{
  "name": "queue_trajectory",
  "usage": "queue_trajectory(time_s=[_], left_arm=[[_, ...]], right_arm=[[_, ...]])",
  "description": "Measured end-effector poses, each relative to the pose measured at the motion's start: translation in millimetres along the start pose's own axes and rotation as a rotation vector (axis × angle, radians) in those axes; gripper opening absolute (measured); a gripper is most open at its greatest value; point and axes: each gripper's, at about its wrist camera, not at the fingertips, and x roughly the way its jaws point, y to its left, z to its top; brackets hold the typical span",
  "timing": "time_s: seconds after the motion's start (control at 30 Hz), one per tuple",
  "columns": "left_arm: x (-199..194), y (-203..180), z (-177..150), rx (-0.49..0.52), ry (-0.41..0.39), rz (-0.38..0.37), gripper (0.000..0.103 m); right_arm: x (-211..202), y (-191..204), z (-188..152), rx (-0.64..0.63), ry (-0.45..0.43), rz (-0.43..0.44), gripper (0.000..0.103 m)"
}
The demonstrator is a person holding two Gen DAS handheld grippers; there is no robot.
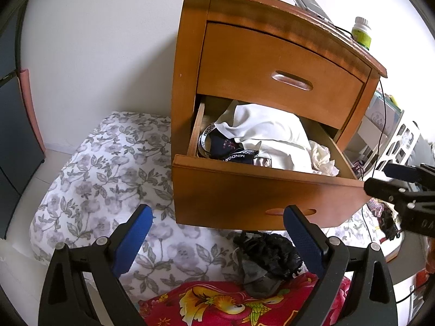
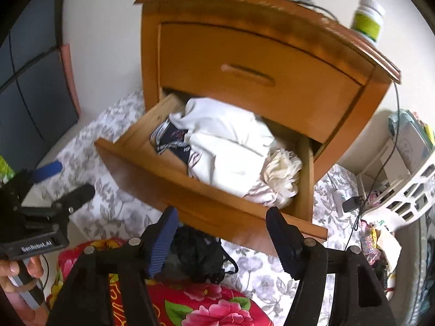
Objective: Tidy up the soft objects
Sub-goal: 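Open the right gripper to release the black cloth and withdraw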
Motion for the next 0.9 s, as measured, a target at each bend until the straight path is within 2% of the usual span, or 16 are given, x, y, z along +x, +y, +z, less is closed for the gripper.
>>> queue_trajectory(time_s=[0.1,0.23,0.37,0.5,0.77,0.9], left_arm=[[0,-1,-1,0.004,0.005,0.012,0.097],[1,-4,0,-0.006,0.004,0.017,0.097],[3,-5,0,-0.018,0.009,0.031,0.097],[2,-4,1,-0.046,0.011,0.035,0.097],[-7,-11,4,-0.052,-0.014,0.049,0.097],[-12,-16,6,-0.050,-0.026,0.052,0.097]], right_arm=[[3,-11,-2,0.082,-0.011,0.007,0.081],[9,-21,-7,0.158,-0.010,0.010,0.085],[10,-25,-15,0.186,-0.024,0.010,0.092],[8,-26,-23,0.211,-0.056,-0.004,0.103],[6,-25,-38,0.244,-0.091,0.042,0.103],[-2,-26,-42,0.271,-0.145,0.045,0.103]])
